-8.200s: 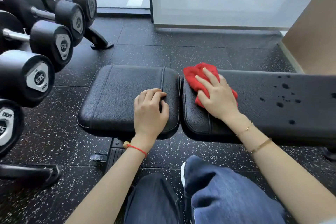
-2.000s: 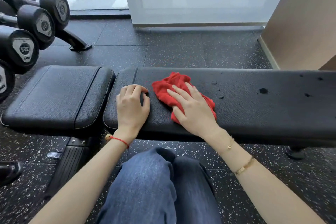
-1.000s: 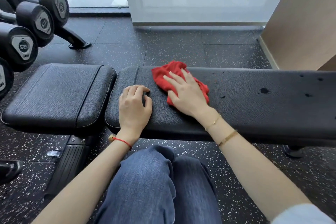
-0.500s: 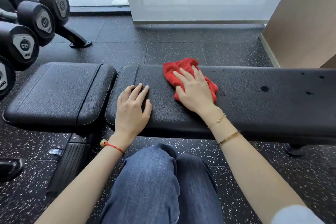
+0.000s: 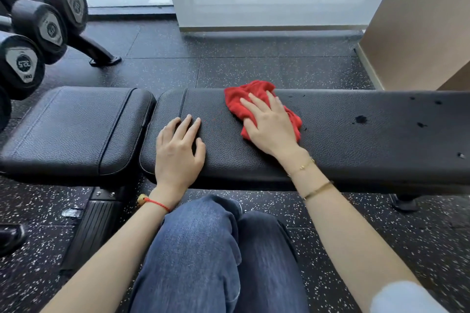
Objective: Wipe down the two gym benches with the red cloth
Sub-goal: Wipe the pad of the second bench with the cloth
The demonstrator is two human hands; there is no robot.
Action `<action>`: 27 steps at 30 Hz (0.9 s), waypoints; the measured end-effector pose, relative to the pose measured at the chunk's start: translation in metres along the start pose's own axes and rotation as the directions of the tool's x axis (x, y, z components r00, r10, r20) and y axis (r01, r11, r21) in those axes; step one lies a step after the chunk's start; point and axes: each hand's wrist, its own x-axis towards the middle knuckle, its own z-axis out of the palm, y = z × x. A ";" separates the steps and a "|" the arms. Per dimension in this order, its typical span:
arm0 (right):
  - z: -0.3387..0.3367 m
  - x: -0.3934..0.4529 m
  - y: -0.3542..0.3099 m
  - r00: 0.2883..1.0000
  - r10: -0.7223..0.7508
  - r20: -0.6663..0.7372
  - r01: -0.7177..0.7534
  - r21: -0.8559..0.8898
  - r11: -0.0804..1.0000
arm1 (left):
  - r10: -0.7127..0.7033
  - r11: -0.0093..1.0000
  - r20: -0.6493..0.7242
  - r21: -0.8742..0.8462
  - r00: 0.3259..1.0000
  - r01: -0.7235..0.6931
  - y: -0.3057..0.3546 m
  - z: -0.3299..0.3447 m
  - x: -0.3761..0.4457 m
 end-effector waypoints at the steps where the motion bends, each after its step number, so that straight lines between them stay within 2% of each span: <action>1: 0.003 0.005 -0.009 1.000 -0.008 0.007 0.008 -0.009 1.000 | 0.001 1.000 0.004 0.002 1.000 -0.001 0.000 0.000 0.000; 5: 0.005 -0.022 -0.031 0.983 -0.181 0.040 0.180 0.021 0.983 | 0.004 1.000 0.002 -0.006 1.000 -0.004 -0.002 -0.001 0.001; 8: -0.003 -0.058 -0.017 0.963 -0.263 0.053 0.258 0.078 0.963 | 0.006 1.000 -0.011 -0.020 1.000 -0.006 -0.003 0.000 0.001; 10: -0.010 -0.070 0.005 0.976 -0.215 0.037 0.211 0.087 0.974 | 0.010 1.000 -0.016 -0.017 1.000 -0.011 -0.004 0.000 0.001; 14: -0.021 -0.048 0.054 0.998 0.044 -0.036 -0.044 0.013 0.999 | 0.004 1.000 -0.017 -0.002 1.000 -0.004 -0.002 0.002 0.000; 16: -0.021 -0.025 0.058 0.985 0.161 -0.065 -0.161 -0.008 0.987 | 0.001 1.000 -0.018 0.002 1.000 -0.001 -0.001 0.003 0.000; 18: -0.016 -0.007 0.044 0.982 0.181 -0.051 -0.182 -0.014 0.983 | 0.001 1.000 -0.015 0.000 1.000 -0.001 -0.001 0.002 0.000; 21: -0.006 -0.011 0.007 1.000 0.024 -0.005 -0.024 0.007 1.000 | 0.001 1.000 -0.009 -0.016 1.000 -0.001 -0.002 0.001 0.001; 24: -0.004 -0.044 -0.008 0.988 -0.150 0.020 0.149 0.050 0.988 | -0.001 1.000 -0.006 -0.029 1.000 0.001 -0.003 0.001 0.000; 27: -0.011 -0.059 0.016 0.988 -0.155 0.021 0.153 0.068 0.986 | 0.009 0.999 -0.014 -0.041 1.000 -0.009 -0.005 0.000 0.001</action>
